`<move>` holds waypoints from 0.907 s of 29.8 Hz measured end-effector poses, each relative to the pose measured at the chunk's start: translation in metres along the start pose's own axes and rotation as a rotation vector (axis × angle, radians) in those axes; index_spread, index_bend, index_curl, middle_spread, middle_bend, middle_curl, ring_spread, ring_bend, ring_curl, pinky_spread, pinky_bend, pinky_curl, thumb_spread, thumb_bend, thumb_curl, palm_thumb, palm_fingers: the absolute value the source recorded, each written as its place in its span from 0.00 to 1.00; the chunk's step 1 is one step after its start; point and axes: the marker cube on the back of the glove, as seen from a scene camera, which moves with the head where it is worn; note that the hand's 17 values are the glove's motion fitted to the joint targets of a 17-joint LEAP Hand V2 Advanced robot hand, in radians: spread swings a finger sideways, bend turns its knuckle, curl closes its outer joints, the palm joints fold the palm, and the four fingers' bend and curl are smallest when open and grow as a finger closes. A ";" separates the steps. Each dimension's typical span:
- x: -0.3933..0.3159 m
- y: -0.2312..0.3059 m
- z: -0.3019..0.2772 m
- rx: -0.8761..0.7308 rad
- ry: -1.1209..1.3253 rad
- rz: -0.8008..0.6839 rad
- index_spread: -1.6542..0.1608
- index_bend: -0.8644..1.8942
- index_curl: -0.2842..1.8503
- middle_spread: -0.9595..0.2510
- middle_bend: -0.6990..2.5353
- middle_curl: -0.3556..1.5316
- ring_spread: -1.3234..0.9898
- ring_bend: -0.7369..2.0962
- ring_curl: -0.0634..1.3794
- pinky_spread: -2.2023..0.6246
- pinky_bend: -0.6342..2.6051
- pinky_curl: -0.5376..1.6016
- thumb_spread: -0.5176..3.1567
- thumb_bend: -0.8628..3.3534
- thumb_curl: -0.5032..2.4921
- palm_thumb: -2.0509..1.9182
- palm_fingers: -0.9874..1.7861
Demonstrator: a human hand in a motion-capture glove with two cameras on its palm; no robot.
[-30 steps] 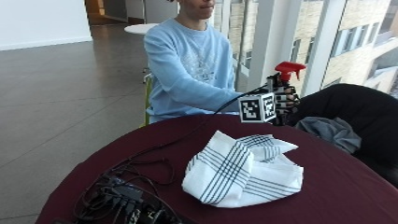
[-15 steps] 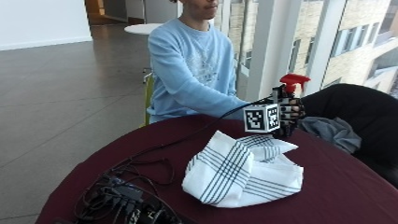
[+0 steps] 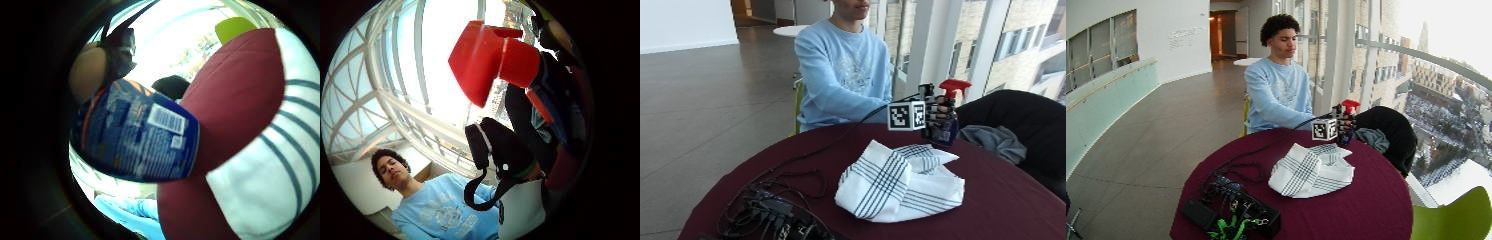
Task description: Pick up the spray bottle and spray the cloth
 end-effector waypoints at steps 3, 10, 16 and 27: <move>-0.011 0.019 -0.019 -0.032 0.091 -0.007 0.77 0.35 0.31 0.73 0.32 0.44 0.56 0.38 0.31 0.85 0.25 0.38 0.46 0.20 0.27 0.64 0.64; -0.045 0.094 -0.092 -0.054 0.315 0.023 0.76 0.36 0.30 0.73 0.31 0.43 0.56 0.38 0.30 0.85 0.25 0.38 0.46 0.20 0.27 0.65 0.62; -0.058 0.157 -0.162 0.026 0.418 0.094 0.76 0.35 0.29 0.74 0.31 0.43 0.57 0.38 0.30 0.85 0.25 0.39 0.46 0.20 0.27 0.65 0.62; -0.045 0.244 -0.230 0.049 0.774 0.164 0.75 0.35 0.27 0.74 0.32 0.43 0.57 0.38 0.30 0.86 0.25 0.39 0.47 0.20 0.26 0.65 0.62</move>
